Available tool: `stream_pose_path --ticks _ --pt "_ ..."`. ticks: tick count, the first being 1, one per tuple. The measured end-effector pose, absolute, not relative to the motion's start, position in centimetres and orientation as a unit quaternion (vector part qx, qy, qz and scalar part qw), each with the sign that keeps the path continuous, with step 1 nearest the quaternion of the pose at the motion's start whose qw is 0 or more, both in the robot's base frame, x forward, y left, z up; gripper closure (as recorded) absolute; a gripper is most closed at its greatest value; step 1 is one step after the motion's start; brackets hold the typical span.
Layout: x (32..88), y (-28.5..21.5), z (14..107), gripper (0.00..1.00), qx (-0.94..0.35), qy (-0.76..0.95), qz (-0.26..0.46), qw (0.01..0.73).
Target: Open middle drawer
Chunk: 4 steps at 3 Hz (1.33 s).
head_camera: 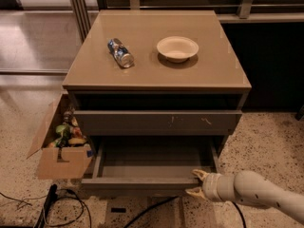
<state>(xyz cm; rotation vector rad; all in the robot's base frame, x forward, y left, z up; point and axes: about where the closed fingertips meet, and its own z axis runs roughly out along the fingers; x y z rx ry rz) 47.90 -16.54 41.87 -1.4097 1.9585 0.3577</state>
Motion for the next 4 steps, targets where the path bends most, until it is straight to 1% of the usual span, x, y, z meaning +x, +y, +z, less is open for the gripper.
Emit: stream_pose_path --ticks 1,2,3,4 --pt "44.0 -16.51 42.22 0.8 -0.566 0.735 0.15 0.342" --pt "43.96 -16.57 42.85 1.0 -0.566 0.735 0.15 0.342" --pt "43.96 -16.57 42.88 0.77 -0.566 0.735 0.15 0.342" --pt "43.96 -16.56 42.88 0.46 -0.566 0.735 0.15 0.342"
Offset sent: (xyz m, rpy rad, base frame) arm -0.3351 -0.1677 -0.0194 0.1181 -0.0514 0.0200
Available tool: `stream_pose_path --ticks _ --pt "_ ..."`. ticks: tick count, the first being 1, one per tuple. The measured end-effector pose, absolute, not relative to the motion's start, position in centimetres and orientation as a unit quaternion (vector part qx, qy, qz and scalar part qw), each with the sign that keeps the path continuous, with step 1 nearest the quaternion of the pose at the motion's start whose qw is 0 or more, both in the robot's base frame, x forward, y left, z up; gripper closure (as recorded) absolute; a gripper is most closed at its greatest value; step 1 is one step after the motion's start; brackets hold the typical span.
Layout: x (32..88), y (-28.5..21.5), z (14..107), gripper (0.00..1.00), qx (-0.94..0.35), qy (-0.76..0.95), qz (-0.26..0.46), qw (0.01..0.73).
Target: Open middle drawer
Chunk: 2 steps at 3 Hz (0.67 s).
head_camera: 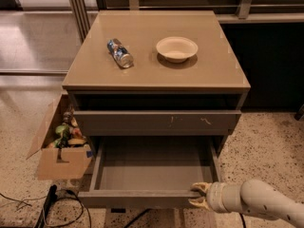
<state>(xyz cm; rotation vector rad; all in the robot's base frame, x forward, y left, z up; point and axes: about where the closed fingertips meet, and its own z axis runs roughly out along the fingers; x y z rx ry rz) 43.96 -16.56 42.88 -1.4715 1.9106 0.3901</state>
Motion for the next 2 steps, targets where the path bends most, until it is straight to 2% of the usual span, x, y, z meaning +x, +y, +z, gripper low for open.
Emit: stream_pose_path --ticks 2 --pt "43.96 -16.56 42.88 0.0 -0.566 0.735 0.15 0.342"
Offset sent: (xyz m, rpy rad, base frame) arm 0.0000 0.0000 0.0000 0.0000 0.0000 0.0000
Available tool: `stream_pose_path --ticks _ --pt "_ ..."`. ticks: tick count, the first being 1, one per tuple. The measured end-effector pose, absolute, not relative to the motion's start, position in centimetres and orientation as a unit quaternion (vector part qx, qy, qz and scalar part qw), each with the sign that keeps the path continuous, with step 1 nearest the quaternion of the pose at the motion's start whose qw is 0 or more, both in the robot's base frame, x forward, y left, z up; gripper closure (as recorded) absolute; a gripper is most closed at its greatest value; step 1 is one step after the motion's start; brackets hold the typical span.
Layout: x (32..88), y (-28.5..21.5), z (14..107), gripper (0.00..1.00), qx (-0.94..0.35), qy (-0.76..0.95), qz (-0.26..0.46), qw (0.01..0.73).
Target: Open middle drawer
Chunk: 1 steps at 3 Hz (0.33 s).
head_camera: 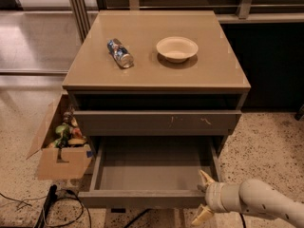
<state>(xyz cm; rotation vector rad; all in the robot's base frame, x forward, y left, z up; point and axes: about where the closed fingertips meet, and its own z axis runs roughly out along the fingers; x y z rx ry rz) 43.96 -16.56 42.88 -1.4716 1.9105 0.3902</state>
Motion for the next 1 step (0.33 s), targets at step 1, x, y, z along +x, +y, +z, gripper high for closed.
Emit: stream_pose_path --ticks 1 --pt "43.96 -16.56 42.88 0.0 -0.566 0.735 0.15 0.342"
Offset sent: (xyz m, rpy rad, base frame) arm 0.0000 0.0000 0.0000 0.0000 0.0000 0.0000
